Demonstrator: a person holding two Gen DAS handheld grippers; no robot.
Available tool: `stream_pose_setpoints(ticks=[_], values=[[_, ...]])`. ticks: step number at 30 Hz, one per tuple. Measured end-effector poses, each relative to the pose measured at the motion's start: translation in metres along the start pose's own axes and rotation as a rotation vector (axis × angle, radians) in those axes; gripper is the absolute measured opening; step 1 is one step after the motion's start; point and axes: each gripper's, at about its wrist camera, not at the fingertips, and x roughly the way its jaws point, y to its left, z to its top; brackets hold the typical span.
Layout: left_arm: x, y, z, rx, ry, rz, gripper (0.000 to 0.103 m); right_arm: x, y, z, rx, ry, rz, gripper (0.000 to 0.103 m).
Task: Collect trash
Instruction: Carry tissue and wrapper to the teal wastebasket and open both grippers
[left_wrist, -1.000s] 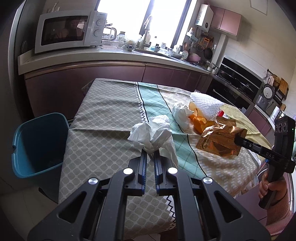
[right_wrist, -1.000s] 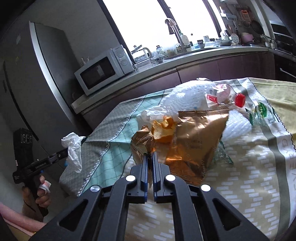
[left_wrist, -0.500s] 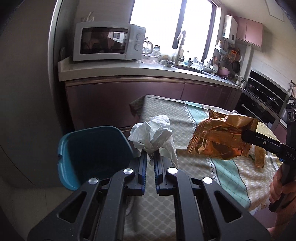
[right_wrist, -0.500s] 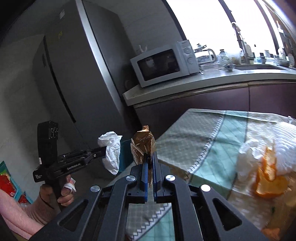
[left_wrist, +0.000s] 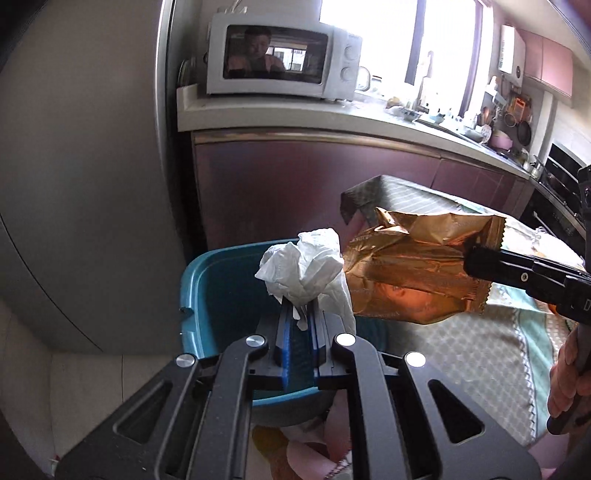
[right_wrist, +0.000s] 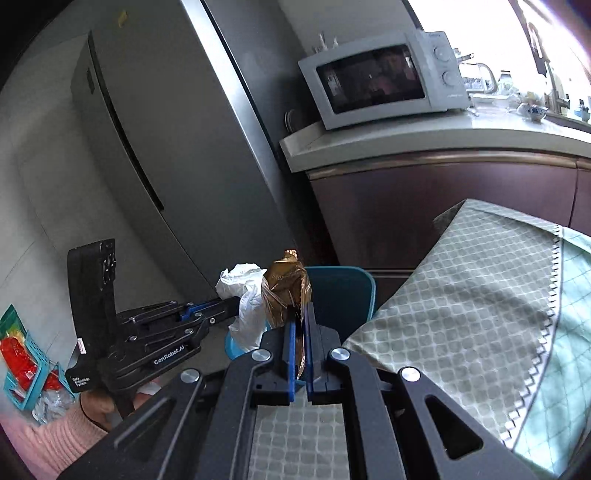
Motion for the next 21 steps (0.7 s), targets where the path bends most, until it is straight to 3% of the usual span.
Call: stream_pose_setpoints(ticks=[12, 17, 21], values=[[0.049, 0.017, -0.011, -0.018, 0.085, 0.011, 0.014, 0.063, 0.000, 0.001, 0.025, 0.137, -0.044, 0.007], [0.058, 0.018, -0.015, -0.031, 0.102, 0.009, 0.029, 0.068, -0.007, -0.001, 0.051, 0.152, -0.054, 0.009], [0.062, 0.014, -0.018, -0.035, 0.109, 0.005, 0.030, 0.066, -0.010, -0.003, 0.051, 0.136, -0.061, 0.017]])
